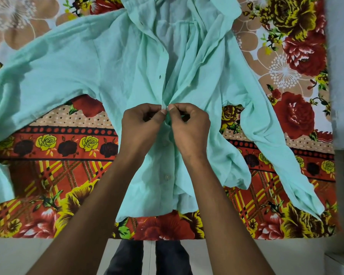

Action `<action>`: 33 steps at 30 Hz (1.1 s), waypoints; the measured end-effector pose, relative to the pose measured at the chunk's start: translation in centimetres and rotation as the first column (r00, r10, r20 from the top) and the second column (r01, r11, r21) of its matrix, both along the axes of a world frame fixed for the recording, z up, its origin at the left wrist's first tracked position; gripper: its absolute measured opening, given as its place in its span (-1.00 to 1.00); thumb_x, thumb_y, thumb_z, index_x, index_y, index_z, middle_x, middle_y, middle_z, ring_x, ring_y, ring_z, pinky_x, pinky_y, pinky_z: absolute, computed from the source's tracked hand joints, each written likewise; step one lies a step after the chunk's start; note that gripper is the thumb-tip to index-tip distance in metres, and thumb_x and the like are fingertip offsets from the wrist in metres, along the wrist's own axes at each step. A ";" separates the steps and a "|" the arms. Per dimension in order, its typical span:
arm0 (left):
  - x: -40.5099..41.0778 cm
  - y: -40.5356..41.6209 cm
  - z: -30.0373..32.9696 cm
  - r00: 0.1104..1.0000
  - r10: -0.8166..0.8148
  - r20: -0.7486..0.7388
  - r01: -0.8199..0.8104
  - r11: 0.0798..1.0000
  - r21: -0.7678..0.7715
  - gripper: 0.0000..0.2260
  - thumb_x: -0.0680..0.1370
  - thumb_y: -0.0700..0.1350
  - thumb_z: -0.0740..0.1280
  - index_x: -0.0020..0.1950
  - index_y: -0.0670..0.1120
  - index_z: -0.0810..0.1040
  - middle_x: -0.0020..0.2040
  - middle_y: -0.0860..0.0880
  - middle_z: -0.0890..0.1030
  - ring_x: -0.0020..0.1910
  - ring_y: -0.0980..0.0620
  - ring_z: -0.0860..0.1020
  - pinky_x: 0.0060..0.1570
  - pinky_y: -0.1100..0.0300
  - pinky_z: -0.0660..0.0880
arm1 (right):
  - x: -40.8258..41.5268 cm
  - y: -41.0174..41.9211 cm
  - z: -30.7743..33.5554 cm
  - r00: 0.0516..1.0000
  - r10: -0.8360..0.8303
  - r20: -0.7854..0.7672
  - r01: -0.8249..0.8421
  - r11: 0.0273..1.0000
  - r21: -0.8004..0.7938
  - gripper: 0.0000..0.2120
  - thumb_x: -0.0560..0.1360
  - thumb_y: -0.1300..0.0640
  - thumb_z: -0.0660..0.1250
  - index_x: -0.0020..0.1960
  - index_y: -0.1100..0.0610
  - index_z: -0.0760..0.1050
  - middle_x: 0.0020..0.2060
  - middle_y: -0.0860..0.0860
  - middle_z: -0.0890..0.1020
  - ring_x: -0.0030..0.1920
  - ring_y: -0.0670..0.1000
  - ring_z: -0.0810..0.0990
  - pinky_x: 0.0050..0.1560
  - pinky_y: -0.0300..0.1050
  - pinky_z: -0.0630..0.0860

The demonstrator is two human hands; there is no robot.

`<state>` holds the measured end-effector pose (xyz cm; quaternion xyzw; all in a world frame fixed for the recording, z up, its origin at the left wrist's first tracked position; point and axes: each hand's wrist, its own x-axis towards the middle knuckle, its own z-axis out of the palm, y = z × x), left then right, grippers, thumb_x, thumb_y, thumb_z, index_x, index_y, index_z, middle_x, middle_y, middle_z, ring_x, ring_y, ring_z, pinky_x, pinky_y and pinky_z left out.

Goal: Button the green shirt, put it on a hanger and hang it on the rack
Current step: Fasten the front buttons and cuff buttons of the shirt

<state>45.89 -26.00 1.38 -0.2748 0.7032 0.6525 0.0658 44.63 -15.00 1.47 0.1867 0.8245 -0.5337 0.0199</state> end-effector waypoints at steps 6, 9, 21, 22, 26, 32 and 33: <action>-0.1 -0.5 0.1 0.999 -0.044 -0.027 0.045 0.999 0.012 -0.90 0.57 -0.30 0.41 -0.03 -0.18 0.72 -0.20 -0.09 0.74 -0.33 0.10 0.61 -0.28 0.22 0.54 | -0.1 0.2 -0.1 1.000 0.023 0.005 -0.023 0.999 -0.028 -0.90 0.57 0.14 0.46 -0.03 0.14 0.74 -0.20 -0.09 0.75 -0.15 -0.13 0.70 0.01 -0.11 0.66; -0.5 -0.8 -0.4 0.998 -0.059 -0.009 0.059 0.998 0.014 -0.94 0.56 -0.23 0.48 -0.03 -0.22 0.70 -0.25 -0.08 0.72 -0.33 0.09 0.64 -0.27 0.21 0.56 | 0.1 0.4 0.0 0.998 0.065 0.010 -0.065 0.997 -0.048 -0.90 0.59 0.16 0.43 -0.02 0.13 0.73 -0.19 -0.11 0.75 -0.14 -0.17 0.70 -0.02 -0.27 0.62; -1.0 -1.2 -0.3 0.997 -0.066 0.037 0.057 0.976 0.211 -0.96 0.59 -0.27 0.44 -0.05 -0.23 0.67 -0.19 -0.16 0.67 -0.25 0.02 0.61 -0.21 0.25 0.57 | -0.6 0.5 -0.5 0.996 0.087 0.014 -0.087 0.996 0.003 -0.87 0.60 0.14 0.42 -0.05 0.14 0.72 -0.24 -0.14 0.71 -0.19 -0.21 0.66 -0.14 -0.44 0.49; -1.1 -1.2 -0.2 0.996 -0.064 0.060 0.048 0.969 0.243 -0.95 0.59 -0.27 0.43 -0.07 -0.20 0.67 -0.17 -0.17 0.67 -0.24 0.01 0.60 -0.22 0.24 0.56 | -0.6 0.5 -0.7 0.995 0.095 0.030 -0.095 0.995 0.007 -0.86 0.61 0.13 0.41 -0.03 0.14 0.72 -0.22 -0.12 0.72 -0.17 -0.19 0.67 -0.13 -0.41 0.51; -1.5 -1.4 -0.6 0.983 -0.108 0.152 0.085 0.985 0.152 -0.85 0.61 -0.11 0.45 -0.08 -0.17 0.68 -0.23 -0.06 0.67 -0.36 0.04 0.53 -0.33 0.17 0.49 | -1.3 1.2 -0.9 0.987 0.149 0.059 -0.153 0.986 0.064 -0.77 0.62 0.03 0.40 -0.11 0.14 0.70 -0.30 -0.11 0.68 -0.26 -0.17 0.63 -0.16 -0.28 0.53; -4.0 -1.3 -0.1 0.993 -0.100 -0.059 0.065 0.900 -0.431 -0.73 0.53 0.16 0.46 -0.12 -0.04 0.61 -0.26 0.09 0.62 -0.25 0.20 0.58 -0.24 0.41 0.42 | -4.9 2.2 -0.9 0.997 -0.065 -0.053 0.070 0.992 0.108 -0.87 0.57 0.09 0.46 0.07 0.12 0.69 -0.12 -0.08 0.73 -0.12 -0.08 0.71 0.00 -0.05 0.68; -4.7 -1.0 -0.2 0.989 -0.122 -0.085 0.070 0.887 -0.457 -0.74 0.52 0.15 0.47 -0.08 -0.04 0.61 -0.25 0.07 0.62 -0.24 0.17 0.59 -0.21 0.35 0.45 | -5.5 2.1 -1.0 0.998 -0.052 -0.024 0.054 0.994 0.096 -0.86 0.56 0.10 0.46 0.10 0.10 0.68 -0.10 -0.10 0.72 -0.08 -0.09 0.72 0.04 -0.03 0.68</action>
